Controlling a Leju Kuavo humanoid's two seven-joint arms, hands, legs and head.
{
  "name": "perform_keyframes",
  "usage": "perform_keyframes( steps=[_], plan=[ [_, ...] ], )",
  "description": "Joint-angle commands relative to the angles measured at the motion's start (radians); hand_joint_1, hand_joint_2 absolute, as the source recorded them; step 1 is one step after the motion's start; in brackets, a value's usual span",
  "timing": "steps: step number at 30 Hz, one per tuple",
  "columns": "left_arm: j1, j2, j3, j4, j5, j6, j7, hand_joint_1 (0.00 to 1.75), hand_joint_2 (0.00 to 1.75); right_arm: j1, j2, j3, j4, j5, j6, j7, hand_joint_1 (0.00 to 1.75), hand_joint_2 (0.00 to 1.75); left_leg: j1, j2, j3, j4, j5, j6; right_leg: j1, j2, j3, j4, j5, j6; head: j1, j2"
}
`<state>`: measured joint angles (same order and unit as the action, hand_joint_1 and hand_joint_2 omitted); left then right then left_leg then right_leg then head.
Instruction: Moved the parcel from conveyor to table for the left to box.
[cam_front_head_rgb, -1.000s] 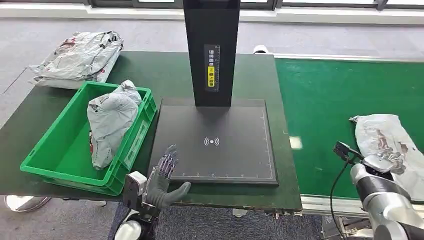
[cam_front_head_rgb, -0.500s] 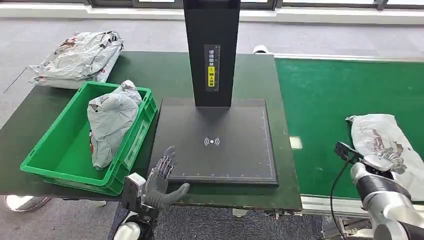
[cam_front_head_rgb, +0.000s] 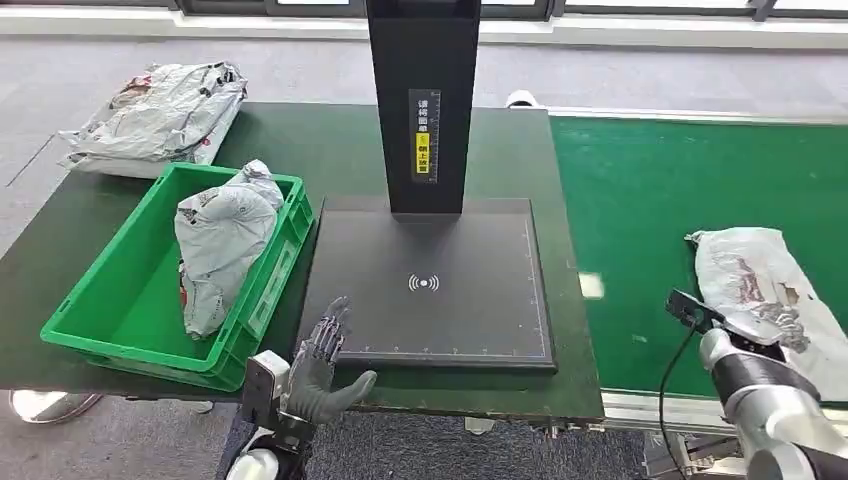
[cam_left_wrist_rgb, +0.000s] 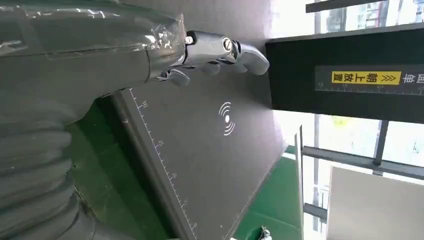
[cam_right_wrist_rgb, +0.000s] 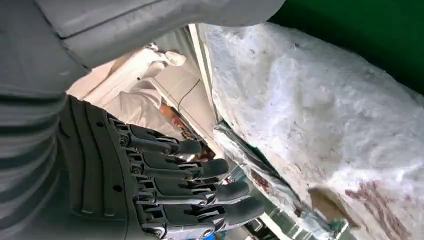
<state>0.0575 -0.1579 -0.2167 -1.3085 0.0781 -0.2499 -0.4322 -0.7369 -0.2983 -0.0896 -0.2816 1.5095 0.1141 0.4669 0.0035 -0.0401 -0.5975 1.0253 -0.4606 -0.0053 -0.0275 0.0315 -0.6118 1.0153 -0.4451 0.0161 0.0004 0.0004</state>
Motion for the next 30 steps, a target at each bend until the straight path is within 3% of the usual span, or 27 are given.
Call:
perform_keyframes(
  steps=[1, 30],
  plan=[
    [-0.04, 0.017, 0.008, 0.062, 0.001, -0.007, 0.007, 0.0, 1.75, 0.008, -0.028, -0.043, 0.073, -0.03, 0.154, -0.048, 0.0, 1.75, 0.001, 0.002, 0.004, -0.003, 0.0, 0.0, 0.002, -0.005, 0.004, -0.004, 0.0, -0.002, 0.0, 0.0],
    [-0.033, 0.001, 0.001, 0.058, -0.002, -0.008, 0.01, 0.0, 1.75, 0.02, -0.034, -0.06, 0.068, -0.027, 0.194, -0.039, 0.0, 1.75, 0.001, 0.003, 0.003, -0.002, 0.0, 0.0, 0.002, -0.002, 0.002, -0.002, 0.0, -0.002, 0.0, 0.0]
  ],
)
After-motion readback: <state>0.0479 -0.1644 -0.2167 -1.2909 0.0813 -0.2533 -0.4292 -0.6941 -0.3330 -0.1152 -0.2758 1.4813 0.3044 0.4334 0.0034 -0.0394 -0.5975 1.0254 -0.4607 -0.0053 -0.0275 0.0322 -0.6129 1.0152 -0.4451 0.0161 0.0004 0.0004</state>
